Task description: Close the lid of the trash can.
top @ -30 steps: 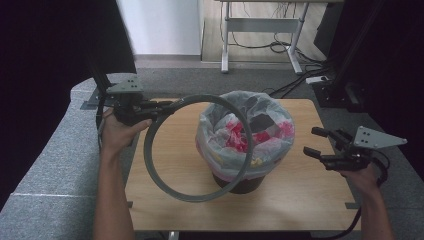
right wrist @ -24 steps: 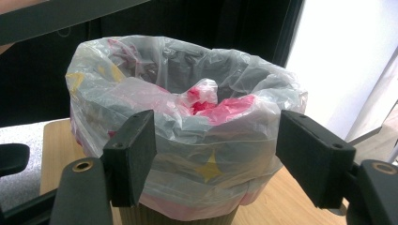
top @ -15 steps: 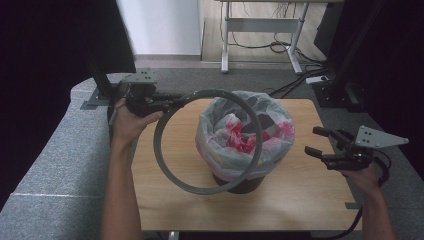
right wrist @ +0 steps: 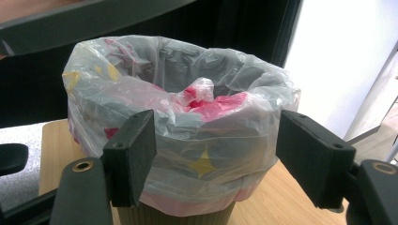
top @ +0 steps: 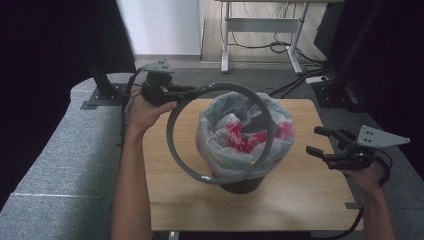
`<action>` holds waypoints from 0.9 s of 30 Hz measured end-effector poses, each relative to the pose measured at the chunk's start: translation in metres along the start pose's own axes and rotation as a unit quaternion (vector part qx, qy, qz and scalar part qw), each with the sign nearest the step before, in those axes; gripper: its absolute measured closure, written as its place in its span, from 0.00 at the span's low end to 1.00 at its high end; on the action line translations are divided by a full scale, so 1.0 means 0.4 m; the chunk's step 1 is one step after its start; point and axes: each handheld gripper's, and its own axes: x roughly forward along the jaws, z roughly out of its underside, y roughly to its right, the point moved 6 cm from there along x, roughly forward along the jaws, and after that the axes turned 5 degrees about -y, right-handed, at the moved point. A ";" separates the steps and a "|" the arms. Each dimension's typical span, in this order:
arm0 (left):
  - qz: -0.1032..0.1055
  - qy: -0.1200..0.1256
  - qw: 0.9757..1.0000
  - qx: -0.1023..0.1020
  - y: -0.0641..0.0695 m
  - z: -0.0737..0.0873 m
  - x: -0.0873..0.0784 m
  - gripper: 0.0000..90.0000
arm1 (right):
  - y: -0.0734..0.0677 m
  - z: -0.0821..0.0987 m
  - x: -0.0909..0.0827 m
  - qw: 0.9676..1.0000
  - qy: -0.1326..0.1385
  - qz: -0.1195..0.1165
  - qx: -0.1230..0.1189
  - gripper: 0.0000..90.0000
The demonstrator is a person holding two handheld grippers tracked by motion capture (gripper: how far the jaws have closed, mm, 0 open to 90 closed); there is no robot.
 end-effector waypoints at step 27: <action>0.020 -0.015 1.000 -0.004 -0.028 -0.058 0.133 0.88 | 0.017 0.025 -0.018 1.000 0.001 0.006 0.008 0.32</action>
